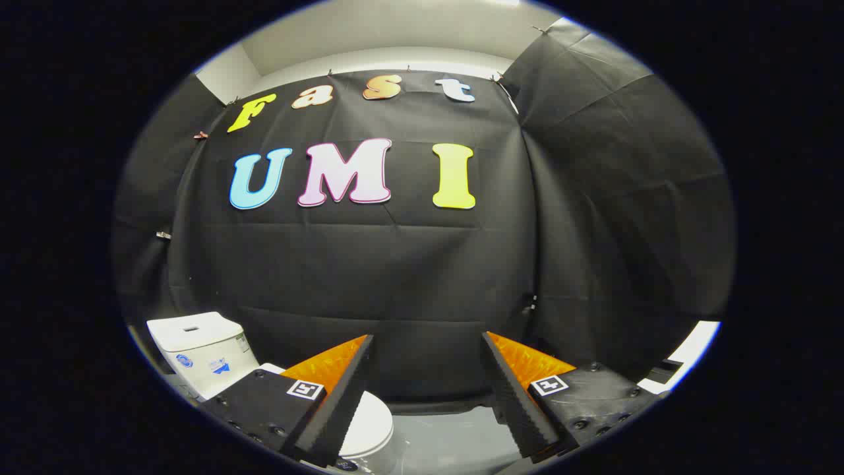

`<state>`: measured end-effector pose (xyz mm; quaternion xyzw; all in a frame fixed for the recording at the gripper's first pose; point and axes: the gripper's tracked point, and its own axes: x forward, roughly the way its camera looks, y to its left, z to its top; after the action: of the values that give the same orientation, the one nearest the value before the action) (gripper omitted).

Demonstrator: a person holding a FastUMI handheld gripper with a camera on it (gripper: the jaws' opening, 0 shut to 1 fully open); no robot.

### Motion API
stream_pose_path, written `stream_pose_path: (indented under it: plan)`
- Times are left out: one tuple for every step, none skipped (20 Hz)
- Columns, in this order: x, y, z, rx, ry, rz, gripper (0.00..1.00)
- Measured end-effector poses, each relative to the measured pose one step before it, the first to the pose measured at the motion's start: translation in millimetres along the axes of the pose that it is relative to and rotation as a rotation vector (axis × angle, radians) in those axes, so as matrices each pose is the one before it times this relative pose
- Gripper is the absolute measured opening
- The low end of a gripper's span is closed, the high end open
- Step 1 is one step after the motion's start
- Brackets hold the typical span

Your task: Open the toilet lid.

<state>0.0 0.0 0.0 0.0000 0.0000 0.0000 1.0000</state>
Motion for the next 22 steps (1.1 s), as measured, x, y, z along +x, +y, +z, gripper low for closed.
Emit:
stream_pose_path:
  plan:
    - [0.06, 3.31, 0.42, -0.00851, -0.00454, 0.01000, 0.98]
    - [0.21, 2.59, 0.76, -0.00949, -0.00346, 0.00745, 0.98]
    - [-0.63, 1.93, 0.45, -0.00743, -0.00463, 0.00895, 0.98]
    - [-0.75, 2.65, 1.00, -0.00435, -0.00357, 0.00774, 0.98]
    - [0.70, 1.74, 0.49, -0.00134, -0.00072, 0.00613, 0.98]
    - [-0.08, -0.03, 0.00, -0.00003, 0.00083, 0.00199, 0.98]
    - [0.31, -0.34, -0.87, 0.00201, 0.00230, 0.00128, 0.99]
    - [0.24, -0.71, 0.77, 0.00102, 0.00056, -0.00168, 0.98]
    - [-0.23, -1.14, -0.71, 0.00021, 0.00048, -0.00282, 0.98]
    - [0.20, 0.10, -0.16, 0.00198, 0.00083, 0.00009, 0.98]
    - [-0.12, 0.73, -0.06, 0.00305, 0.00279, 0.00132, 0.98]
    - [0.03, -0.22, -0.69, 0.00111, 0.00246, -0.00004, 0.98]
    - [0.32, 0.49, -0.38, -0.00026, 0.00103, 0.00103, 0.98]
    - [-0.65, 0.33, 0.37, -0.00067, 0.00054, 0.00171, 0.98]
    - [0.28, 0.83, -0.75, -0.00112, 0.00046, 0.00169, 0.98]
    - [-0.27, 0.55, -0.25, -0.00245, 0.00053, 0.00177, 0.98]
    - [0.39, 0.38, -0.47, -0.00017, 0.00215, 0.00206, 0.98]
    - [0.04, 0.59, -0.53, 0.00196, 0.00158, 0.00212, 0.98]
    - [0.58, -0.40, 0.14, 0.00137, 0.00096, -0.00089, 0.98]
    - [0.02, -1.08, -0.19, 0.00188, 0.00277, -0.00100, 0.98]
    - [0.71, 0.46, -0.98, 0.00588, 0.00360, 0.00156, 0.98]
    - [0.17, 0.25, -1.24, 0.00656, 0.00567, 0.00149, 0.98]
